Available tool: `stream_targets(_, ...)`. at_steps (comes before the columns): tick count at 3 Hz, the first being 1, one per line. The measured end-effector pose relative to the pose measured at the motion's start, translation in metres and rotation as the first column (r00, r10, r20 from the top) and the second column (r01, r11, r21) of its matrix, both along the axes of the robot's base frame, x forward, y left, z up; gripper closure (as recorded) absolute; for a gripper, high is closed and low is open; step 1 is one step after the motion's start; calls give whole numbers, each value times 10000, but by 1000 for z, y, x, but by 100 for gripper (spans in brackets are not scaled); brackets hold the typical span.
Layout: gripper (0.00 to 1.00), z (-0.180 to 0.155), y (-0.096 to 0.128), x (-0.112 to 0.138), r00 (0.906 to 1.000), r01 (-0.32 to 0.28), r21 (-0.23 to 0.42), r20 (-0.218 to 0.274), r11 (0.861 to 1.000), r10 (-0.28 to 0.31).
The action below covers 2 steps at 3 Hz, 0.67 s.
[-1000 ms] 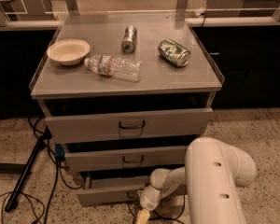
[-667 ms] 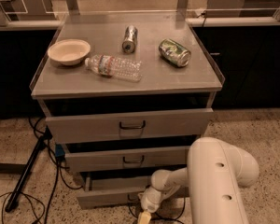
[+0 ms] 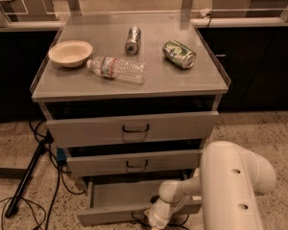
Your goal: Open bottom drawer
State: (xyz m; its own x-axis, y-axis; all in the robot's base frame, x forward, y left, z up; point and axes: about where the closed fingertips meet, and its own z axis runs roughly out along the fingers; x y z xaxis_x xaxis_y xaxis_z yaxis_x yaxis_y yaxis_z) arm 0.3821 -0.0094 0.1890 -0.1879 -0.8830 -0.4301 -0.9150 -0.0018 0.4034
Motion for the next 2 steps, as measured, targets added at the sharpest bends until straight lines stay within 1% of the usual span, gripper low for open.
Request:
stream_targets(1,0,12,-7,-23,9995,-167,86,-275,9998,170)
stream_targets(2,0,46,-27,-58,9986,12,195,-529,9998,-1)
